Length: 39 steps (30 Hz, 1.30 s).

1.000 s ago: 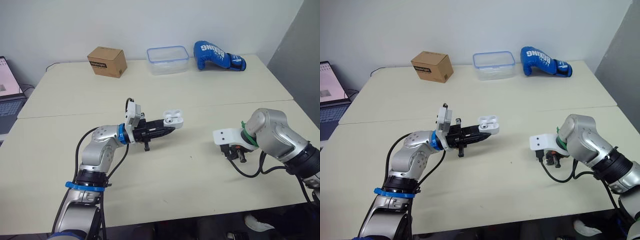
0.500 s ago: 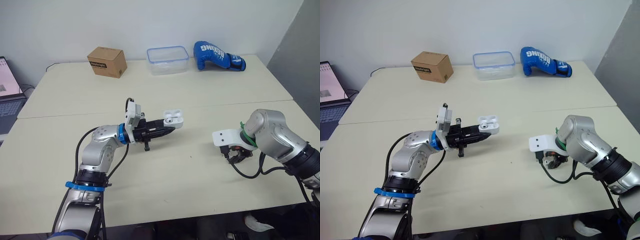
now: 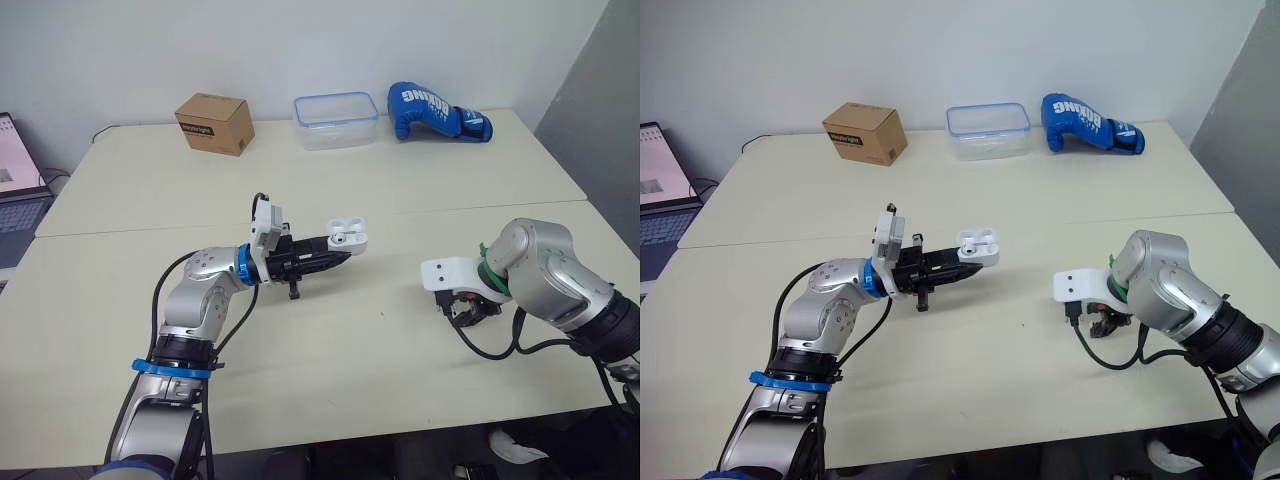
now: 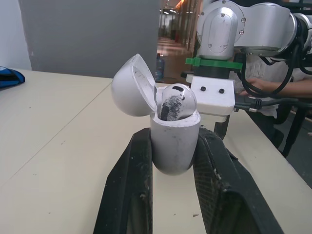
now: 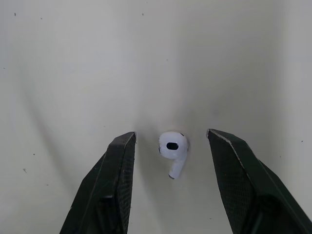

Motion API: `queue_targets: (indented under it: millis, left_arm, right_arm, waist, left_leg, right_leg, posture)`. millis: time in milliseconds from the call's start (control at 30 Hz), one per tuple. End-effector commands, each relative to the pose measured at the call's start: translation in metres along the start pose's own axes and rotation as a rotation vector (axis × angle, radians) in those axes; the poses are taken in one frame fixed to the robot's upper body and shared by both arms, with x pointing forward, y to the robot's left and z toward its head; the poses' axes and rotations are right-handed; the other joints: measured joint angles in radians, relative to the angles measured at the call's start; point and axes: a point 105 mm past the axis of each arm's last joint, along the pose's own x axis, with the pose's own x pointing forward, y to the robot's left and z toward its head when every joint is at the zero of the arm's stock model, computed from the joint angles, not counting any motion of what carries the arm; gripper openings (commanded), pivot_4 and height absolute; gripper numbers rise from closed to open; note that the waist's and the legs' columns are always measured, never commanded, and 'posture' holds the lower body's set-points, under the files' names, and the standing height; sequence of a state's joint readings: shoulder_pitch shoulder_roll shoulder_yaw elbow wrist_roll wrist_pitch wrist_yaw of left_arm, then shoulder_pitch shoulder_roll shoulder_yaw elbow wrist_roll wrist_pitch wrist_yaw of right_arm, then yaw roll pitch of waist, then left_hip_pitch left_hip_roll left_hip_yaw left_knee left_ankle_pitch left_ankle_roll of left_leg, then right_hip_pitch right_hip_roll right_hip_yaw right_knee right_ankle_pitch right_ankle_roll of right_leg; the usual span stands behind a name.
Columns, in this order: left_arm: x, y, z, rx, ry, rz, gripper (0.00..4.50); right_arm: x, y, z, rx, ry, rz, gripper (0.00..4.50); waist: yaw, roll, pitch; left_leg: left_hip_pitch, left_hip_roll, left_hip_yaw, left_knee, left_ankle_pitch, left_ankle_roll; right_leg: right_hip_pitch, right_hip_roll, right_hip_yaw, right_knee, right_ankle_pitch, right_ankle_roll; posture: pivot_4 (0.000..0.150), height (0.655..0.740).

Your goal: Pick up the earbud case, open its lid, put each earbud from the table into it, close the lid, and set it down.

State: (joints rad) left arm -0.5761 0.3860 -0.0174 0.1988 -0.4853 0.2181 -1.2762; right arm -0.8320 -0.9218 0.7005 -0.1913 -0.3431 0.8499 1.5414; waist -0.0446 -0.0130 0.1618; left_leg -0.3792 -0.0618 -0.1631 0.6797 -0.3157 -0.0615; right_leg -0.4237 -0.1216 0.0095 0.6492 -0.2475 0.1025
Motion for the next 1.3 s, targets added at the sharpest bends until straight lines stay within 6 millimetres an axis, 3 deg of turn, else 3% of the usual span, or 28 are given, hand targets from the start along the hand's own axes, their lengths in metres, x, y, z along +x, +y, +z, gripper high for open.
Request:
queue_targets:
  millis: [33,500,600,733,1000,1167,1300]
  left_arm:
    - [0.004,-0.001,0.009,0.039,-0.017,-0.02,0.77]
    - [0.004,-0.001,0.008,0.039,-0.017,-0.015,0.77]
    - [0.004,-0.001,0.008,0.039,-0.017,-0.015,0.77]
    - [0.004,-0.001,0.008,0.038,-0.017,-0.017,0.77]
    - [0.004,-0.001,0.006,0.037,-0.018,-0.014,0.77]
    - [0.001,0.004,0.006,0.039,-0.039,0.026,0.77]
    - [0.001,0.01,0.006,0.038,-0.049,0.039,0.77]
  right_arm:
    - [-0.001,0.0,-0.004,-0.002,0.021,-0.018,2.39]
    - [0.004,-0.001,-0.008,0.01,0.037,-0.027,2.39]
    - [0.003,-0.001,-0.008,0.006,0.036,-0.033,1.8]
    - [0.003,-0.001,-0.008,0.005,0.036,-0.036,0.41]
    - [0.001,0.0,-0.008,0.007,0.028,-0.047,0.39]
    - [-0.031,-0.005,0.011,0.131,-0.187,-0.152,0.39]
    - [-0.041,0.0,0.025,0.282,-0.388,-0.224,0.39]
  waist:
    - [0.0,0.0,0.0]
    - [0.001,0.0,0.0]
    - [0.001,0.0,0.0]
    - [0.002,0.0,0.0]
    - [0.002,0.0,0.0]
    - [0.004,0.0,0.0]
    - [0.009,0.0,0.0]
  left_leg:
    - [0.0,0.0,0.0,0.0,0.0,0.0]
    - [0.0,0.0,0.0,0.0,0.0,0.0]
    - [0.0,0.0,0.0,0.0,0.0,0.0]
    - [0.0,0.0,0.0,0.0,0.0,0.0]
    - [0.0,0.0,0.0,0.0,0.0,0.0]
    - [0.0,0.0,0.0,0.0,0.0,0.0]
    - [0.0,0.0,-0.001,0.0,0.0,0.0]
  right_leg:
    - [0.0,0.0,0.0,0.0,0.0,0.0]
    - [0.0,0.0,0.0,0.0,0.0,0.0]
    - [0.0,0.0,0.0,0.0,0.0,0.0]
    - [0.0,0.0,0.0,0.0,0.0,0.0]
    - [0.0,0.0,0.0,0.0,0.0,0.0]
    - [0.0,0.0,0.0,0.0,0.0,0.0]
    - [0.0,0.0,0.0,0.001,0.0,0.0]
  posture:
    - [0.15,0.7307]
    - [0.15,0.7307]
    - [0.15,0.7307]
    - [0.15,0.7307]
    - [0.15,0.7307]
    - [0.15,0.7307]
    - [0.15,0.7307]
